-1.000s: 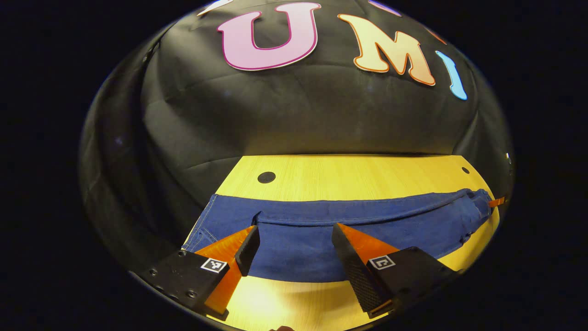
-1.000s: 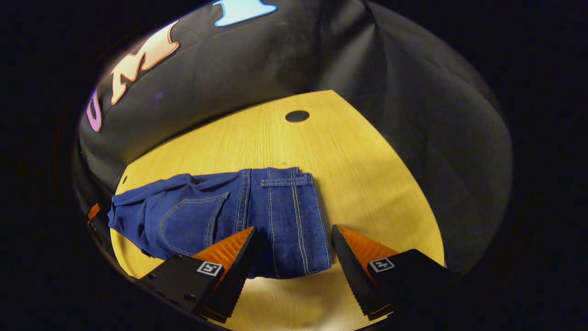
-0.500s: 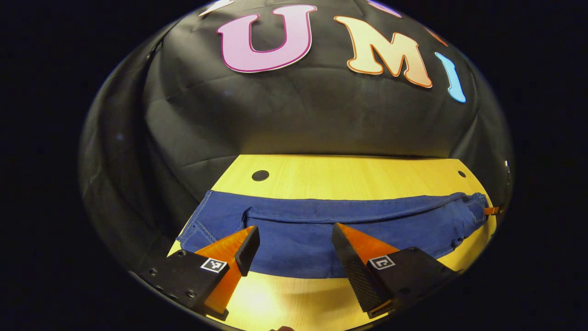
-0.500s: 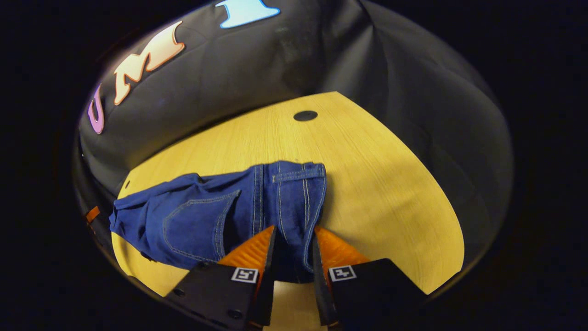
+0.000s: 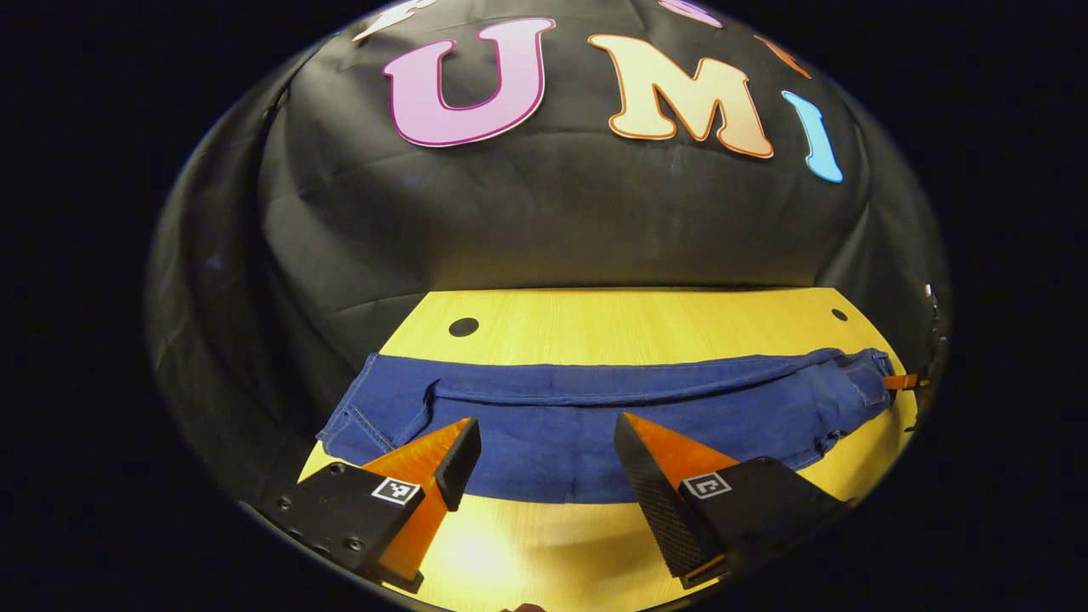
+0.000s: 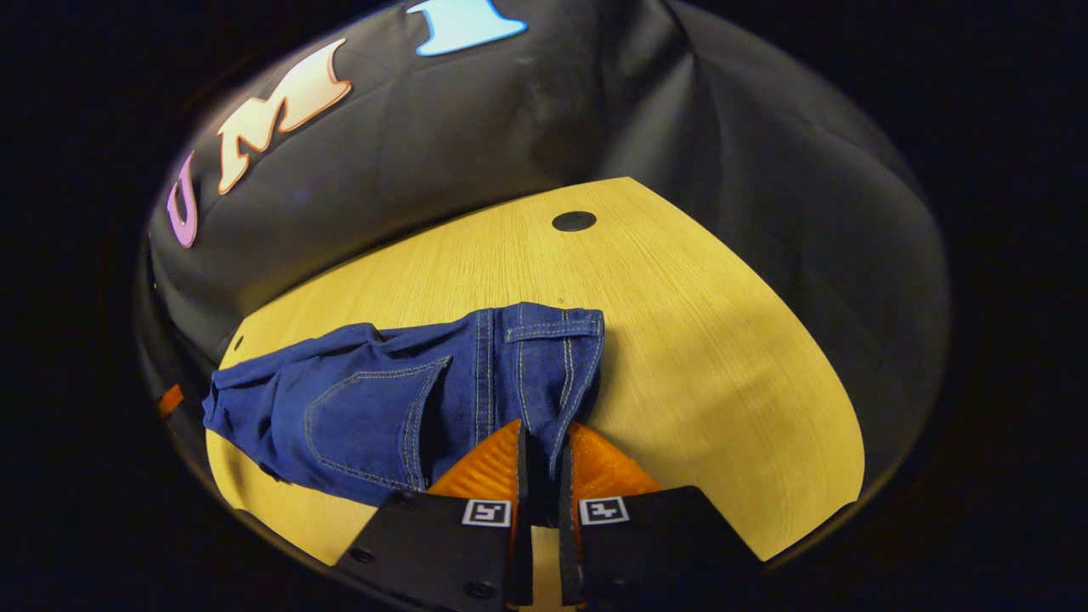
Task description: Grasp the waist and the cuffs of the jeans and fold them to make the two legs overlap; first hold the waist and fold one-third of the jeans toward the cuffs, then hold the cuffs and fold the remaining one-third in the same direction to finish folding.
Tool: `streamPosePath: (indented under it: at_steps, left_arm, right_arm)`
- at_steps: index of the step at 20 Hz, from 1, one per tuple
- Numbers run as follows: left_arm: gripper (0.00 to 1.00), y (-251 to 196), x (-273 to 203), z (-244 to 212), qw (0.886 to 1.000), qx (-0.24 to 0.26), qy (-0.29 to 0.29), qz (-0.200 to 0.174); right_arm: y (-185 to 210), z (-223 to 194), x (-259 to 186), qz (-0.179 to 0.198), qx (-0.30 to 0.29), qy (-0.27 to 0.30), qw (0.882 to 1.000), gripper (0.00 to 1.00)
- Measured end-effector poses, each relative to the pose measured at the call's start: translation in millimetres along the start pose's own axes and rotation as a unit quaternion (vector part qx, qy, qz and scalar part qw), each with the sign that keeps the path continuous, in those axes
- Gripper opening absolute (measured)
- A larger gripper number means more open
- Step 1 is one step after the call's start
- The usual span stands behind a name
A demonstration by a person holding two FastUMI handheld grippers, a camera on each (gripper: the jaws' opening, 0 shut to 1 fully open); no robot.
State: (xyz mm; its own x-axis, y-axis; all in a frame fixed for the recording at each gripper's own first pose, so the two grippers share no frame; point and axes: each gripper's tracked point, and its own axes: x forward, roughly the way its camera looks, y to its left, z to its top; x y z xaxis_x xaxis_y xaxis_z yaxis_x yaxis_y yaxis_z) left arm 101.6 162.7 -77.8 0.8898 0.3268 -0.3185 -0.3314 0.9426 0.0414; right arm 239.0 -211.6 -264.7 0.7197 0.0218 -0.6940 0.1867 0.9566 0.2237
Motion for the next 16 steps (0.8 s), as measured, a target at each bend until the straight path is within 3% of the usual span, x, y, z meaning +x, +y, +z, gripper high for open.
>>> streamPosePath:
  at_steps: [9, 13, 16]
  left_arm:
    - [0.96, 0, 0, -4, 1.0, -0.008, -0.006, -0.025]
    - [0.96, 21, -4, -4, 0.999, -0.007, -0.012, -0.041]
    - [0.96, 35, -10, -5, 0.998, -0.018, -0.018, -0.054]
  right_arm:
    - [2, 17, -7, -0.02, -0.014, -0.032, 0.999, 0.03]
    - [22, 43, -27, -0.004, 0.023, -0.079, 0.997, 0.02]
    - [46, 55, -49, 0.012, 0.019, -0.109, 0.994, 0.05]
